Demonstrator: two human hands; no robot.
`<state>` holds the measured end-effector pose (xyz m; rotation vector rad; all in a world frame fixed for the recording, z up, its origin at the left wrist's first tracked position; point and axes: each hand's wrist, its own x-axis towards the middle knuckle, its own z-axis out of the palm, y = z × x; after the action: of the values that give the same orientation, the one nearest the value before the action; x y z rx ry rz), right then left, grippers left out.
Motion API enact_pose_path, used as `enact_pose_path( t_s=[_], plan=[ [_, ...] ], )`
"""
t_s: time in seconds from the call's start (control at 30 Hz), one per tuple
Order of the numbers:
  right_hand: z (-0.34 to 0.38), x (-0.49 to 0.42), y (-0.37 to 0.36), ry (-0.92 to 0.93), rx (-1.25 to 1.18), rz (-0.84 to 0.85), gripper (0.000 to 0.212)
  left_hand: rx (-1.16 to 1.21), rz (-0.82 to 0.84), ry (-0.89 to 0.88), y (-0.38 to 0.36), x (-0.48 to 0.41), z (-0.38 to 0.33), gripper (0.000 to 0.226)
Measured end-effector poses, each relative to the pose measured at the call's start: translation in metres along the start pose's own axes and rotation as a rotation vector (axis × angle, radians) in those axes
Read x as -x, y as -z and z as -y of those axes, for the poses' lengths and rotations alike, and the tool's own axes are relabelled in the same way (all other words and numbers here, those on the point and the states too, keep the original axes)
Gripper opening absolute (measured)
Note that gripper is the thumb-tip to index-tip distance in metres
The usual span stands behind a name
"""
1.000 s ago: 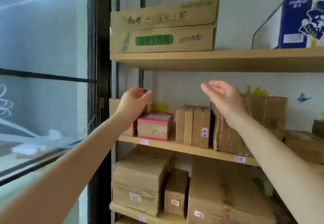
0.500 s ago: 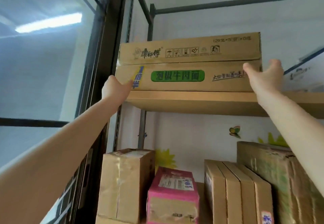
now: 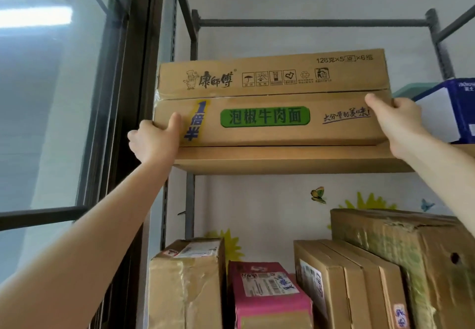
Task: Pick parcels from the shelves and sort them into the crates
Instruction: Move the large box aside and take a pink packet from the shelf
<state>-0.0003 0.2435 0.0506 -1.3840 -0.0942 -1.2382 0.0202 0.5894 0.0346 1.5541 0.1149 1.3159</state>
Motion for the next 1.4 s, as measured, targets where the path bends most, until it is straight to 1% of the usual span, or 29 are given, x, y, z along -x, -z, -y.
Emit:
enact_pose_path(
  t_s=[0.1, 0.17, 0.3, 0.5, 0.57, 0.63, 0.7, 0.8, 0.9, 0.97, 1.03, 1.07, 1.2, 1.3, 1.4],
  plan=[
    [0.017, 0.014, 0.016, 0.023, 0.009, -0.013, 0.052, 0.181, -0.006, -0.003, 0.014, 0.017, -0.008, 0.071],
    [0.028, 0.024, 0.029, 0.048, 0.000, 0.008, 0.050, 0.296, -0.019, -0.026, 0.025, 0.027, -0.016, 0.072],
    [0.047, 0.041, 0.057, 0.089, 0.003, 0.061, 0.050, 0.398, -0.031, -0.071, 0.050, 0.044, -0.032, 0.072],
    [0.056, 0.062, 0.101, 0.109, -0.011, 0.122, 0.039, 0.380, -0.045, -0.147, 0.084, 0.081, -0.037, 0.078],
    [0.049, 0.068, 0.114, 0.116, -0.015, 0.133, 0.042, 0.324, -0.047, -0.174, 0.096, 0.097, -0.034, 0.081],
    [0.038, 0.075, 0.126, 0.121, -0.015, 0.156, 0.048, 0.273, -0.011, -0.201, 0.107, 0.112, -0.026, 0.090],
    [0.027, 0.086, 0.137, 0.136, -0.017, 0.202, 0.048, 0.218, 0.038, -0.210, 0.119, 0.127, -0.015, 0.097],
    [0.006, 0.113, 0.152, 0.118, -0.030, 0.280, 0.055, 0.191, 0.112, -0.222, 0.134, 0.153, 0.000, 0.091],
    [-0.016, 0.141, 0.165, 0.043, -0.018, 0.347, 0.059, 0.194, 0.187, -0.181, 0.146, 0.178, 0.019, 0.088],
    [-0.027, 0.158, 0.172, 0.020, 0.026, 0.368, 0.056, 0.187, 0.194, -0.132, 0.151, 0.192, 0.032, 0.092],
    [-0.035, 0.174, 0.178, 0.025, 0.056, 0.376, 0.054, 0.169, 0.191, -0.083, 0.154, 0.202, 0.046, 0.091],
    [-0.040, 0.180, 0.180, 0.029, 0.057, 0.383, 0.052, 0.163, 0.193, -0.053, 0.156, 0.206, 0.053, 0.093],
    [-0.064, 0.202, 0.186, 0.015, 0.084, 0.423, 0.039, 0.148, 0.216, 0.044, 0.163, 0.218, 0.081, 0.112],
    [-0.084, 0.212, 0.186, -0.016, 0.115, 0.438, 0.044, 0.144, 0.250, 0.075, 0.166, 0.222, 0.100, 0.118],
    [-0.092, 0.219, 0.185, -0.035, 0.125, 0.433, 0.056, 0.142, 0.270, 0.078, 0.168, 0.226, 0.104, 0.112]
  ],
)
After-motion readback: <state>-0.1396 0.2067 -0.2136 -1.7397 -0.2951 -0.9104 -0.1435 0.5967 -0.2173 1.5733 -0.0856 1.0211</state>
